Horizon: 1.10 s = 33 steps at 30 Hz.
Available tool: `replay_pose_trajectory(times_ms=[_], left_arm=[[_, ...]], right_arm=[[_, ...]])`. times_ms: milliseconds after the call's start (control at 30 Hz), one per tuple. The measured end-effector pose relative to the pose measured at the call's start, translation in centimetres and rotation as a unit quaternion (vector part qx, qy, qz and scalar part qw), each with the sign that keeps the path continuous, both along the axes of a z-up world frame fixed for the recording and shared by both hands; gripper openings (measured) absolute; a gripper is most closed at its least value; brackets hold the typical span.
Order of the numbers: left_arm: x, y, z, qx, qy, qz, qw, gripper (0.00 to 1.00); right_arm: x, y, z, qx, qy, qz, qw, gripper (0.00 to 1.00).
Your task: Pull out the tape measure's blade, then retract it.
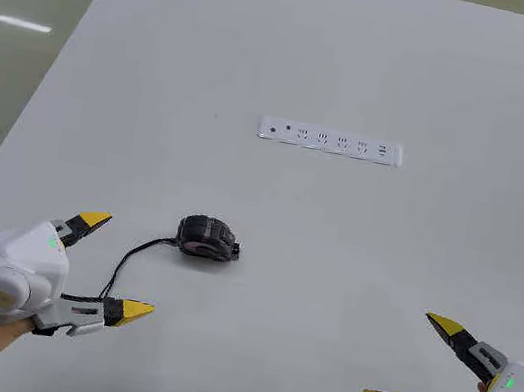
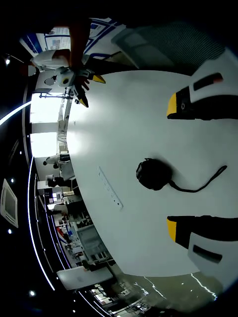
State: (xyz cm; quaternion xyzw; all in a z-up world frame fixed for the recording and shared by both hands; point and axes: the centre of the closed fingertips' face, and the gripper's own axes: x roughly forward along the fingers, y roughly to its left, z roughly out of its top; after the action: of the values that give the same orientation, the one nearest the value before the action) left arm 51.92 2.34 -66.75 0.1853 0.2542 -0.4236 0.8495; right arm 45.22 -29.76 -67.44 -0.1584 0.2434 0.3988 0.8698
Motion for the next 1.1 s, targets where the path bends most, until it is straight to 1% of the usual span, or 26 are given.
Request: replay_pose_trajectory(times_ms=[167,333,500,667,800,1100], left_arm=[[1.1,-0.6,-0.5,0.013,0.003,-0.024,0.9996,0.75],[2.1,-1.3,-0.9,0.018,0.003,-0.042,0.9989,0.72],[3.2,-1.6,-1.8,0.029,0.007,-0.059,0.9978,0.7],[3.8,-1.9,-2.6,0.035,0.015,-0.073,0.9966,0.68],[4.3,-2.0,-3.3,0.043,0.02,-0.085,0.9953,0.65],[5.5,-2.6,-4.2,0.053,0.02,-0.115,0.9917,0.58]], right_arm=[[1.2,0.5,-0.6,-0.003,0.002,0.018,0.9998,0.77],[2.3,1.2,-1.2,-0.006,0.003,0.037,0.9993,0.76],[3.6,1.9,-1.9,-0.008,0.001,0.055,0.9985,0.73],[4.8,2.3,-2.4,-0.008,0.002,0.065,0.9979,0.71],[5.6,2.7,-3.0,-0.011,0.004,0.077,0.997,0.69],[7.3,4.1,-3.7,-0.012,0.003,0.107,0.9942,0.63]])
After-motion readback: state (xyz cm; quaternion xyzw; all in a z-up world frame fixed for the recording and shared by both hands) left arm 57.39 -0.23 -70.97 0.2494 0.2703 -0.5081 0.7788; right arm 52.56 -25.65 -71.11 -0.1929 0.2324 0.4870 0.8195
